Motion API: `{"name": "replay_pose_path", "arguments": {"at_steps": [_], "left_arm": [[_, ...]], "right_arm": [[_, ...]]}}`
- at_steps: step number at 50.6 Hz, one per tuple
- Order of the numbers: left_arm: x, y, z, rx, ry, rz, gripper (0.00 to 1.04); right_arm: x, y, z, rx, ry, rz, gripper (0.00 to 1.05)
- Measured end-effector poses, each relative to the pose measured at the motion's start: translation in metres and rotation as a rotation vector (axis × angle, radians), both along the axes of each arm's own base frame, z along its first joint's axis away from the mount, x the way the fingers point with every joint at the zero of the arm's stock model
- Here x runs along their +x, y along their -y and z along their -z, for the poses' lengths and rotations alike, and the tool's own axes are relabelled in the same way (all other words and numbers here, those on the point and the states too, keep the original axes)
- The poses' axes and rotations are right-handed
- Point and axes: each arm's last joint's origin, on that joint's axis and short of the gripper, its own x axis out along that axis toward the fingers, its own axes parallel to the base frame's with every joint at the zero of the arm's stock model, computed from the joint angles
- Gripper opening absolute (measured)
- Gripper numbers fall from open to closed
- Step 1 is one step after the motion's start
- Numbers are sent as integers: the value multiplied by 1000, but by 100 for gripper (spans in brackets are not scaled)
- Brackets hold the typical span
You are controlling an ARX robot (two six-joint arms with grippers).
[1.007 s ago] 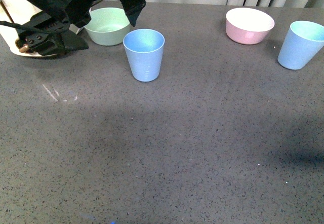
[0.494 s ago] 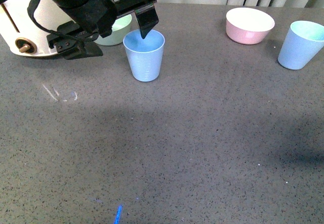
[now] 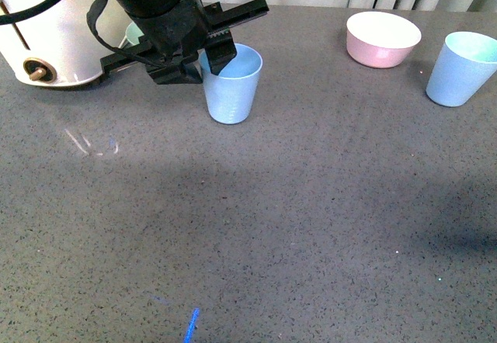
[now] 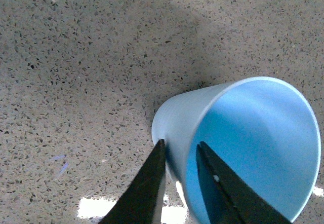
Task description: Stack blue cups with both arms
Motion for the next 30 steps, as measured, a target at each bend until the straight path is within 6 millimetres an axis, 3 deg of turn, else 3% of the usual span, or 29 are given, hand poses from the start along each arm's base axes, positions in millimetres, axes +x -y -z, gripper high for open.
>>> {"name": "replay_pose_path", "arguments": {"at_steps": [5,22,30], "left_arm": [[-7,7,1,-3,-7,13,2],[-56,43,-5,-56,-32,88,2],[-65,56,-6,-57,-32,122,2]], "right_arm": [[0,0,0,0,0,0,96],[0,0,0,0,0,0,96],[0,0,0,0,0,0,96]]}}
